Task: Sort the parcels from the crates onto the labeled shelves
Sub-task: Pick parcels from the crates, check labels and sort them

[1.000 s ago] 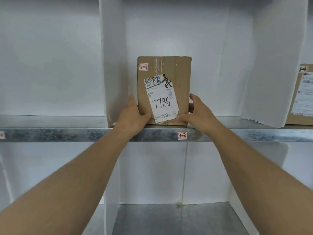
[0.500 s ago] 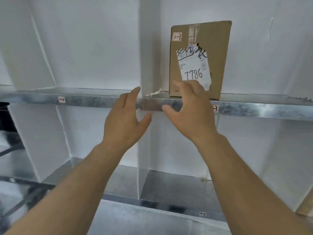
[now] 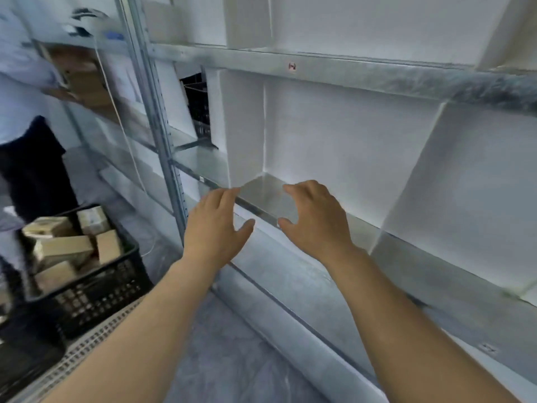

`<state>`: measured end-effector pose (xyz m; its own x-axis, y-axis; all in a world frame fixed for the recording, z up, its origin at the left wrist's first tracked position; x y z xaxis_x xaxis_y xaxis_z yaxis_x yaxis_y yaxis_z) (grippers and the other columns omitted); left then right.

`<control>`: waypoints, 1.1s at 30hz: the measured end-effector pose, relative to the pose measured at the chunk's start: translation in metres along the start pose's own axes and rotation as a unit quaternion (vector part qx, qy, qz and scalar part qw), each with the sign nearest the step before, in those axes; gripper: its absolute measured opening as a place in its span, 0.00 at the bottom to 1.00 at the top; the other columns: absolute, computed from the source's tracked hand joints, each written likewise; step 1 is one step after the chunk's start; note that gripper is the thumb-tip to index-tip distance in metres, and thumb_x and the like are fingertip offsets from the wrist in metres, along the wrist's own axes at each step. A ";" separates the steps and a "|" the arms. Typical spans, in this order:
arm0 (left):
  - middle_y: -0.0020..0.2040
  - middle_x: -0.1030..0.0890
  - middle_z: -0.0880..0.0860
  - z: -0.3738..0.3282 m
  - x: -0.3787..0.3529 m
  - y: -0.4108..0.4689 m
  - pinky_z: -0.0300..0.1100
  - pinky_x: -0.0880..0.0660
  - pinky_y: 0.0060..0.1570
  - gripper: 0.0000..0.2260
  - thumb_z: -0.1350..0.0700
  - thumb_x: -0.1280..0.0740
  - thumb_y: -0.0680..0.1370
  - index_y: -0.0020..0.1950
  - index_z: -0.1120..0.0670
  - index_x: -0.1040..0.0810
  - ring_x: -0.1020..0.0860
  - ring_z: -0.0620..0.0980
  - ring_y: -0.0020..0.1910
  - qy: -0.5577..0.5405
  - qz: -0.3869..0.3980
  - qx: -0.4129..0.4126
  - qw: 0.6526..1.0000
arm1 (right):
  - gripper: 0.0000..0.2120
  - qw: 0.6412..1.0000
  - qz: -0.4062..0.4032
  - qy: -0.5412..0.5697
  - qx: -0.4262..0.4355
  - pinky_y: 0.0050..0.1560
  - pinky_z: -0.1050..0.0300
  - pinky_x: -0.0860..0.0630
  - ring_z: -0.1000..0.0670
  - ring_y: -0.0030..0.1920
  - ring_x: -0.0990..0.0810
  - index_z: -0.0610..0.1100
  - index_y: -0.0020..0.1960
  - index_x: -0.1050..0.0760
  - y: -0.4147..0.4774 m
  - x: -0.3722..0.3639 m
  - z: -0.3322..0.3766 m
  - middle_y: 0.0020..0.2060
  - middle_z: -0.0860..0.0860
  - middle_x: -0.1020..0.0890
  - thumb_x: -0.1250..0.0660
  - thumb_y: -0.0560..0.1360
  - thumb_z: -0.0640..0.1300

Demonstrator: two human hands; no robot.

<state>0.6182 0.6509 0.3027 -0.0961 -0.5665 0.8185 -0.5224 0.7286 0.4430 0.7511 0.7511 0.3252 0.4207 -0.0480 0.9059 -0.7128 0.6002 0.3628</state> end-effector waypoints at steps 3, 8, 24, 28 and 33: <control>0.67 0.28 0.56 0.051 0.000 -0.013 0.51 0.33 0.62 0.28 0.47 0.31 0.75 0.71 0.56 0.32 0.30 0.58 0.64 0.017 0.016 0.052 0.998 | 0.26 0.999 0.044 -0.005 0.021 0.61 0.54 0.34 0.45 0.64 0.31 0.47 0.71 0.34 0.010 -0.037 0.033 0.64 0.48 0.29 0.34 0.76 0.51; 0.70 0.31 0.53 0.137 0.014 -0.024 0.48 0.36 0.64 0.30 0.43 0.34 0.76 0.74 0.53 0.37 0.34 0.55 0.68 0.031 0.053 0.115 0.991 | 0.27 0.994 0.092 -0.012 0.063 0.64 0.53 0.35 0.45 0.66 0.31 0.47 0.73 0.35 0.036 -0.089 0.104 0.66 0.48 0.29 0.34 0.76 0.51; 0.70 0.30 0.52 0.422 0.124 -0.074 0.50 0.33 0.65 0.29 0.41 0.34 0.76 0.73 0.50 0.37 0.32 0.54 0.68 0.104 0.033 0.266 0.958 | 0.28 0.958 0.157 0.028 0.239 0.63 0.51 0.34 0.45 0.66 0.33 0.48 0.74 0.37 0.110 -0.230 0.404 0.65 0.48 0.30 0.36 0.76 0.52; 0.71 0.32 0.52 0.476 0.145 -0.097 0.51 0.35 0.67 0.30 0.41 0.35 0.76 0.75 0.50 0.39 0.35 0.54 0.70 0.102 0.025 0.317 0.943 | 0.28 0.945 0.171 0.030 0.278 0.65 0.50 0.35 0.46 0.66 0.32 0.49 0.74 0.37 0.118 -0.257 0.458 0.66 0.48 0.30 0.35 0.76 0.52; 0.72 0.33 0.51 0.526 0.150 -0.119 0.52 0.37 0.68 0.30 0.42 0.35 0.76 0.75 0.50 0.39 0.37 0.54 0.71 0.088 0.024 0.382 0.920 | 0.28 0.928 0.191 0.036 0.318 0.65 0.49 0.31 0.46 0.65 0.31 0.49 0.73 0.36 0.130 -0.290 0.507 0.65 0.49 0.29 0.35 0.75 0.52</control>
<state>0.2201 0.2766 0.1803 -0.0305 -0.4213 0.9064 -0.9706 0.2289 0.0738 0.2517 0.4379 0.2202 0.0896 0.1380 0.9864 -0.9950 -0.0305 0.0947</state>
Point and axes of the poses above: each hand's wrist, its own y-axis towards the middle knuckle, its own x-axis out of the back of the hand, z = x × y, the point moved 5 cm from there along y, towards the middle knuckle
